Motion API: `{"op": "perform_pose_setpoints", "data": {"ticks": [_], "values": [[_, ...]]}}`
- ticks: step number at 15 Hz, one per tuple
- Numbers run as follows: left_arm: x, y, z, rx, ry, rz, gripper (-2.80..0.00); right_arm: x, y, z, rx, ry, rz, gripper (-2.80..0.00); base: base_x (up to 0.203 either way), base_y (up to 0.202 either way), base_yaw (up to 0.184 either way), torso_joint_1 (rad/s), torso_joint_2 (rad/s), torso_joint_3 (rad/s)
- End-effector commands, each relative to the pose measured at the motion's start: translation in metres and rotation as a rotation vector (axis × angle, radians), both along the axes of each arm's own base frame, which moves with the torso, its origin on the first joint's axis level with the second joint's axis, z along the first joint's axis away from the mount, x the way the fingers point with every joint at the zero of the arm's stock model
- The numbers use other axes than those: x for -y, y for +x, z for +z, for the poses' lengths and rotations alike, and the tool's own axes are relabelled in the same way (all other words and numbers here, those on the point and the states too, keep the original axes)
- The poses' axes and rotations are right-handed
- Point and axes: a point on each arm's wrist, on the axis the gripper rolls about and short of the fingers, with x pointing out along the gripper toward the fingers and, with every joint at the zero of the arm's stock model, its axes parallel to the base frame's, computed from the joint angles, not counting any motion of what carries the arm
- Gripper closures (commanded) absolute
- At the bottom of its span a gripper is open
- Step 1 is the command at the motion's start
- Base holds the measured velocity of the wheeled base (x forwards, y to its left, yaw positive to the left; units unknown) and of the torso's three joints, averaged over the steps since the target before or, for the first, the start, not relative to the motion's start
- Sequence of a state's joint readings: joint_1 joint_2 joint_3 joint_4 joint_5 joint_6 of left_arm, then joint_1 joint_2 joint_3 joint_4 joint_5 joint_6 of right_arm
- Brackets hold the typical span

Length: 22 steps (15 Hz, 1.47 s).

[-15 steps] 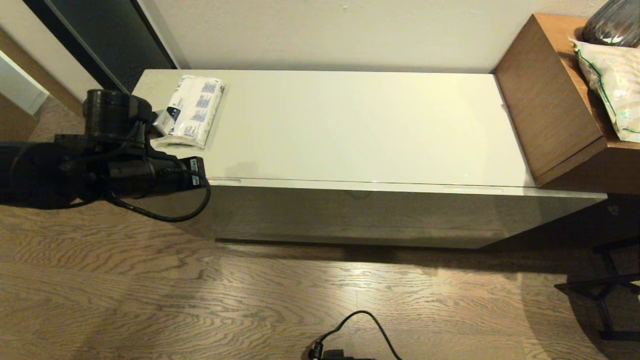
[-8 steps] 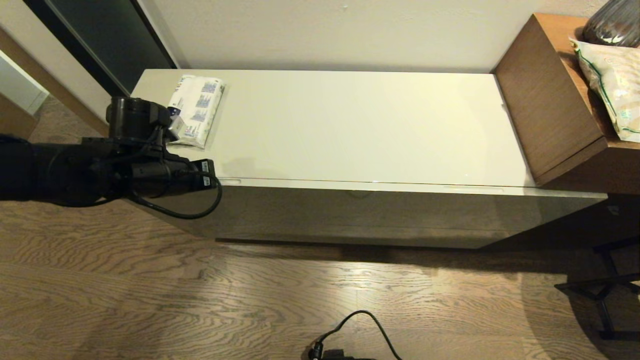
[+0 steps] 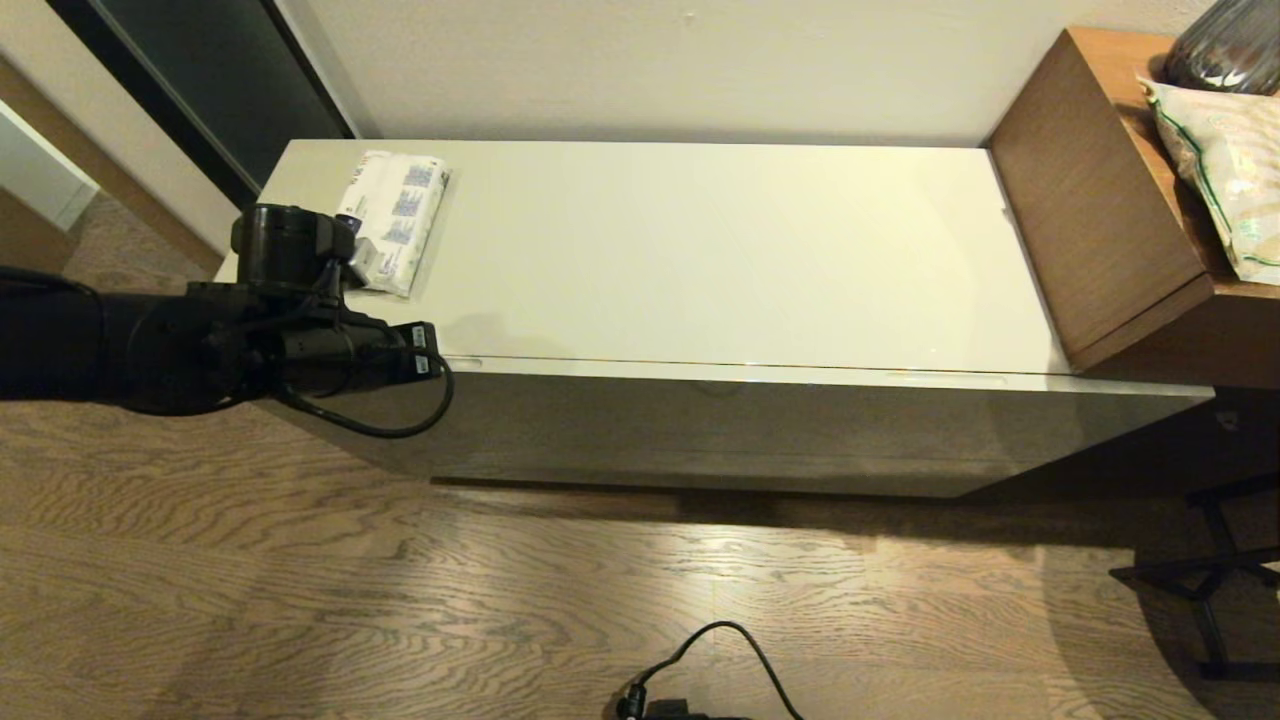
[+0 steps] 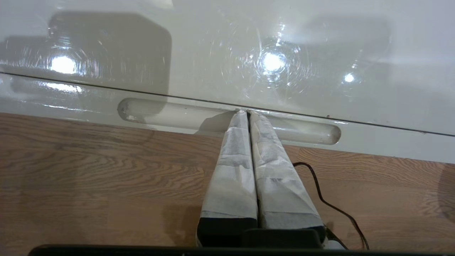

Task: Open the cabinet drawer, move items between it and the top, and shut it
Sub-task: Open the drawer, then pick up the tissue on the table

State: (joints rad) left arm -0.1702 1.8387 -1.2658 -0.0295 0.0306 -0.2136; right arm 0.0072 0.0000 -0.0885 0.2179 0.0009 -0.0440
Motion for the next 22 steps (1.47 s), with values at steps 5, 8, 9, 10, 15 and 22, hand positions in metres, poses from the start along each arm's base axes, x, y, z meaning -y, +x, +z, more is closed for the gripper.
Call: {"op": "perform_pose_setpoints", "data": {"ticks": [5, 8, 9, 10, 15, 22], "values": [[-0.004, -0.027, -0.049, -0.198, 0.032, -0.007, 0.00, 0.000, 0.000, 0.000, -0.001, 0.000, 0.001, 0.00, 0.000, 0.000, 0.000, 0.000, 0.00, 0.000], [-0.004, -0.061, -0.060, -0.275, 0.023, -0.052, 0.00, 0.000, 0.000, 0.000, -0.001, 0.000, 0.001, 0.00, 0.000, 0.000, 0.000, 0.000, 0.00, 0.000], [-0.004, -0.075, -0.058, -0.291, 0.013, -0.077, 0.00, 0.000, 0.000, 0.000, -0.001, 0.000, 0.001, 0.00, 0.000, 0.000, 0.000, 0.000, 0.00, 0.000], [-0.003, -0.089, -0.054, -0.304, 0.001, -0.105, 0.00, 0.000, 0.000, 0.000, -0.001, 0.000, 0.001, 0.00, 0.000, 0.000, 0.000, 0.000, 0.00, 0.000], [-0.004, -0.150, -0.015, -0.272, -0.180, -0.126, 0.00, 0.000, 0.000, 0.000, -0.001, -0.002, 0.002, 0.00, 0.000, 0.000, 0.000, 0.000, 0.00, 0.000], [-0.010, -0.176, 0.048, -0.177, -0.258, -0.108, 0.00, 0.000, 0.000, 0.000, -0.001, -0.002, 0.001, 0.00, 0.000, 0.000, 0.000, 0.000, 0.00, 0.000]]}}
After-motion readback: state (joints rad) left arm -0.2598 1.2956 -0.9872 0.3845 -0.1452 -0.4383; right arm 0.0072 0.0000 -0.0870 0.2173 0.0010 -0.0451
